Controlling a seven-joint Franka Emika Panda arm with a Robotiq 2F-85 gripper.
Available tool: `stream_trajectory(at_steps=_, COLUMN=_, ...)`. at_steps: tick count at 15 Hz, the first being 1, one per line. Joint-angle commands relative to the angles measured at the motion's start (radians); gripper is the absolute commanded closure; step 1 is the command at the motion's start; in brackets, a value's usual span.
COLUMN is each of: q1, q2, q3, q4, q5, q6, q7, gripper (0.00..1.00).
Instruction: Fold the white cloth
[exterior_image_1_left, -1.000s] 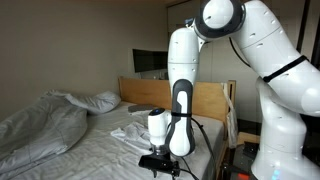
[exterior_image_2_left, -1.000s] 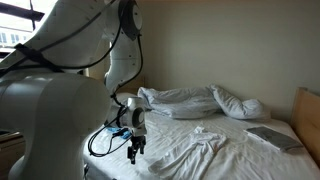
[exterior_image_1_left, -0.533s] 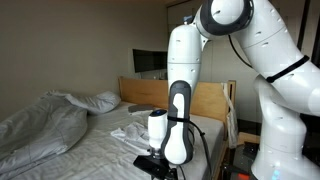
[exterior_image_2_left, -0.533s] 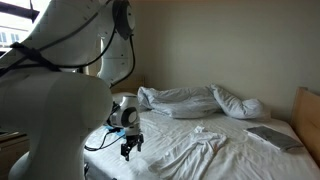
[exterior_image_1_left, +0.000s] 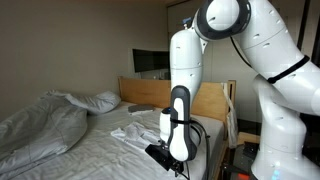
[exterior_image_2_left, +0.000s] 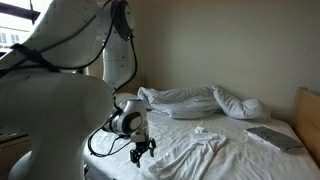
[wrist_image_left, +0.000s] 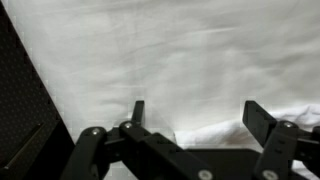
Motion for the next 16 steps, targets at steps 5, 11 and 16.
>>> stream_trajectory(at_steps=5, q1=0.007, q2=0.048, q3=-0.043, q4=-0.072, q5=0.129, q6=0.171, q7=-0.031, gripper=0.00)
stream_trajectory(at_steps=11, q1=-0.094, q2=0.093, q3=0.007, q4=-0.063, q5=0.133, q6=0.220, q7=-0.073, gripper=0.00)
stream_trajectory(at_steps=16, q1=-0.152, q2=0.157, q3=0.025, q4=-0.044, q5=0.133, q6=0.263, q7=-0.114, gripper=0.00)
